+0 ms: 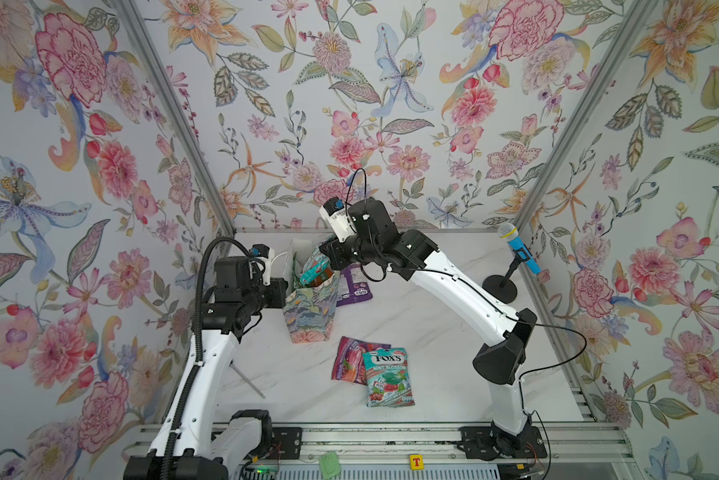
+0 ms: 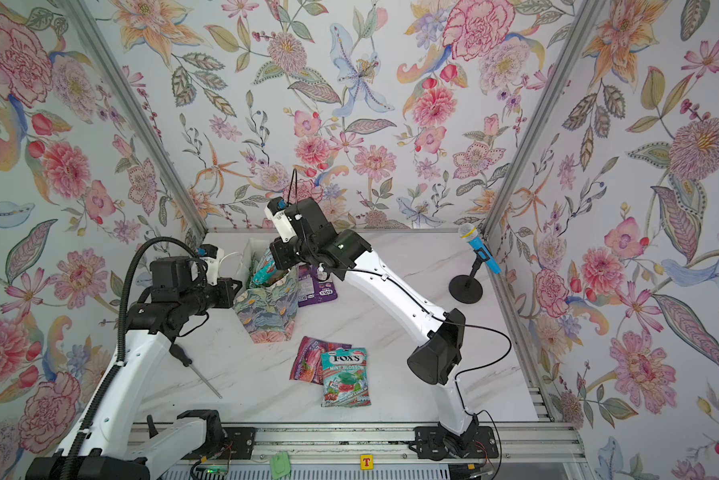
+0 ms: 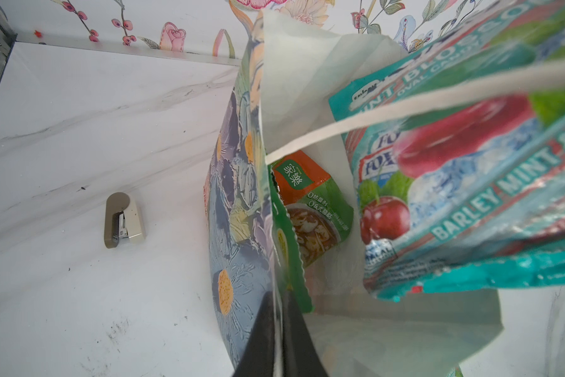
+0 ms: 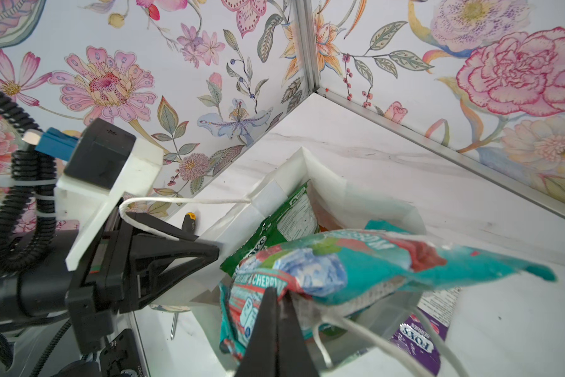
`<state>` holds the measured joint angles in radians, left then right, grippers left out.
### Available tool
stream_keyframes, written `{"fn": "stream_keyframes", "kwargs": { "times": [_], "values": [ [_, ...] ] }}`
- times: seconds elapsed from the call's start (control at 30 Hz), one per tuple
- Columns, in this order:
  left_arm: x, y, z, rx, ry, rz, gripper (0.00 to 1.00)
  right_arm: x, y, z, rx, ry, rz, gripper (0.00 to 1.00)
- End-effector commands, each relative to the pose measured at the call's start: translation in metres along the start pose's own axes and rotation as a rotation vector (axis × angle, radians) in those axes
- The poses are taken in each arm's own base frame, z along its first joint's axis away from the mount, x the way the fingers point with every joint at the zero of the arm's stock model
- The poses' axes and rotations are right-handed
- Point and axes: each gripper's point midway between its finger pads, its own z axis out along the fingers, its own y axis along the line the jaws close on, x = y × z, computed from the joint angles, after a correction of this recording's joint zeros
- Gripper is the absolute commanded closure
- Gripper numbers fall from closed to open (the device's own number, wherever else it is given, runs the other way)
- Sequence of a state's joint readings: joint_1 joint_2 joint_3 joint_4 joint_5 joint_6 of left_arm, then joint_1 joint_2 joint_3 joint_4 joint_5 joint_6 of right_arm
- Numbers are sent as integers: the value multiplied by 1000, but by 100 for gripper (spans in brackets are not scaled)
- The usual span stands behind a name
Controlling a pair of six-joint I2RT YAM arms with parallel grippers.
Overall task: Place the snacks into the paper bag
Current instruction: 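Lower the teal packet into the bag and open the right gripper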
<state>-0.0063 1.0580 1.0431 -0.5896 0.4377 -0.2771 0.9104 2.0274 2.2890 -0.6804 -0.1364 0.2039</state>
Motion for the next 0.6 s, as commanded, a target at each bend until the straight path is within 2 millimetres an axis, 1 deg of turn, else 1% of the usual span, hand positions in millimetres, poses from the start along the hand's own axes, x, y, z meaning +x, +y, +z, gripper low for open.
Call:
{"fn": "stream_keyframes", "kwargs": {
  "times": [0.0, 0.03, 0.07, 0.13, 0.2, 0.27, 0.37, 0.5, 0.57],
  "values": [
    [13, 6, 0, -20, 47, -6, 92, -8, 3, 1, 13, -27, -42, 99],
    [13, 6, 0, -19, 47, -7, 92, -8, 4, 0, 9, -27, -38, 87],
    [13, 6, 0, -22, 48, -6, 92, -11, 5, -2, 7, -34, -33, 71],
    [13, 6, 0, -24, 48, -6, 92, -17, 8, -9, -2, -52, -30, 50],
    [13, 6, -1, -25, 47, -3, 92, -27, 12, -19, -11, -79, -32, 40],
    [13, 6, -1, -25, 47, -4, 92, -38, 15, -30, -15, -111, -36, 35],
    [13, 6, -1, -24, 48, -5, 92, -46, 16, -42, -8, -142, -38, 34],
    [13, 6, -1, -23, 46, -4, 92, -46, 9, -50, 17, -148, -30, 33],
    [14, 6, -1, -24, 48, -3, 92, -41, 5, -53, 28, -142, -18, 33]
  ]
}}
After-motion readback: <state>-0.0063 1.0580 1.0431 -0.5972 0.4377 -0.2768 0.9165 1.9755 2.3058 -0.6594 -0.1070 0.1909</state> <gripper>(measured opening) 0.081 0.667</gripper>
